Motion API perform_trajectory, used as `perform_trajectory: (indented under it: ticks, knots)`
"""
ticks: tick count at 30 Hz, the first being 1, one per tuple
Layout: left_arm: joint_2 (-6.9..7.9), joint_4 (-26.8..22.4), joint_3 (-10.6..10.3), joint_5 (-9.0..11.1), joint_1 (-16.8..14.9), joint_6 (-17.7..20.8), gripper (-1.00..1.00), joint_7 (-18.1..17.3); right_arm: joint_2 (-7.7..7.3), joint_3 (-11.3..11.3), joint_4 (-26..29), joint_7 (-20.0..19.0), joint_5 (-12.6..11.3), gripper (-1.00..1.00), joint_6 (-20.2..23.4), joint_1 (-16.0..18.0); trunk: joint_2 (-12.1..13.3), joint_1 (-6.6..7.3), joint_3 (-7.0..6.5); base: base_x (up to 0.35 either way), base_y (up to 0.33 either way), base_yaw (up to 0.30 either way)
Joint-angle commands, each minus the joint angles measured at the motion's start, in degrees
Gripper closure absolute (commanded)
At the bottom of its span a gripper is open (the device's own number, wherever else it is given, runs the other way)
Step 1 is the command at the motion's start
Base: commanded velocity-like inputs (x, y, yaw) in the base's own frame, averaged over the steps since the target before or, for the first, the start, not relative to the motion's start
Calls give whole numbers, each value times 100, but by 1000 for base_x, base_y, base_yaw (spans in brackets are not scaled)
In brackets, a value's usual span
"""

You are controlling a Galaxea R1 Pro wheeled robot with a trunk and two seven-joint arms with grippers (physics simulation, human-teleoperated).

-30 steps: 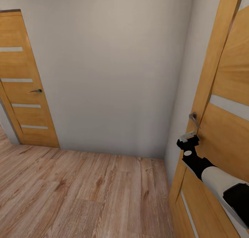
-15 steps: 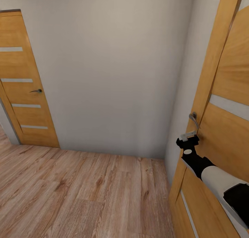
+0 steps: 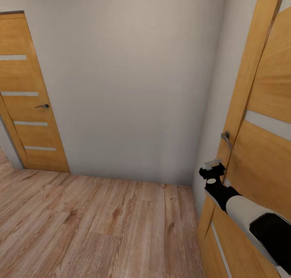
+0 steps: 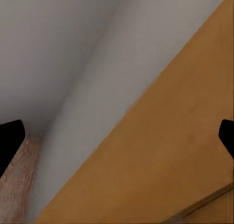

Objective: Move the two storage containers from the living room to the garage. In the garage, place one container on the floor and stack the other container on top of it (either order is fine).

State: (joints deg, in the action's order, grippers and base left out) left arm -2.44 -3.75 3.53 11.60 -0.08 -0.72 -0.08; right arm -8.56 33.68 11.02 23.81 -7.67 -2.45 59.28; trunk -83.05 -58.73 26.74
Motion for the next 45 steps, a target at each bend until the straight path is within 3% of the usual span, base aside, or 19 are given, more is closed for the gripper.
perform_trajectory:
  ticks: [1, 2, 5, 8, 10, 14, 17, 20, 24, 29, 32, 34, 40, 41, 45]
  knots:
    - [-2, -3, 33, 15, 0, -7, -100, -1, 137, 38, -2, -11, -61, -100, -23, 4, -3, 0, 6, 0, 0, 0]
    - [-2, -3, 33, 16, 0, -7, -100, -1, 321, 39, -9, -86, -65, -100, -21, 4, -3, 0, 6, 0, 0, 0]
    - [-2, -3, 33, 14, 0, -7, -100, -1, 497, 25, -48, -283, -90, -100, -20, 4, -3, 0, 6, 0, 0, 0]
    - [-2, -3, 33, 12, 0, -7, -100, -1, 660, -15, -306, -878, -122, -100, -22, 4, -3, 0, 6, 0, 0, 0]
    - [-2, -3, 33, 10, 0, -7, -100, -1, 683, -26, -471, -1127, -166, -100, -30, 4, -3, 0, 6, 0, 0, 0]
    - [-2, -3, 33, 13, 1, -7, -100, -1, 698, -34, -872, -1634, -490, -100, -50, -33, -3, 0, 6, 0, 0, 0]
    - [-2, -3, 33, 14, 0, -7, -100, -1, 669, -36, -1173, -2389, -835, -100, -16, -181, -3, 0, 6, 0, 0, 0]
    - [0, -3, 33, 16, 0, -7, -100, -1, 627, -36, -1242, -2861, -940, -100, 90, -424, -3, 0, 6, 0, 0, 0]
    - [0, -3, 33, 16, 0, -7, -100, -1, 604, -37, -1273, -3225, -996, -100, 243, -904, -3, 0, 6, 0, 0, 0]
    - [5, -3, 33, 14, 0, -7, -100, -1, 588, -29, -1285, -3505, -1022, -100, 342, -1950, -3, 0, 6, 0, 0, 0]
    - [3, -3, 33, 13, 1, -9, -100, -1, 584, -28, -1286, -3540, -1024, -100, 436, -2371, -3, 0, 6, 0, 0, 0]
    - [0, -3, 33, 17, 0, -8, -100, 3, 577, -23, -1287, -3555, -1020, -100, 561, -2898, -3, 0, 6, 0, 0, 0]
    - [-2, -3, 33, 17, 0, -8, -100, 6, 576, -18, -1294, -3545, -999, -100, 540, -3366, -3, 0, 6, 0, 0, 0]
    - [-2, -3, 33, 17, 1, -7, -100, 7, 564, -14, -1294, -3510, -995, -100, 518, -3648, -3, 0, 6, 0, 0, 0]
    - [-2, -3, 35, 17, 0, -7, -100, 8, 429, 1, -1295, -3455, -991, -100, 390, -4241, -3, 0, 6, 0, 0, 0]
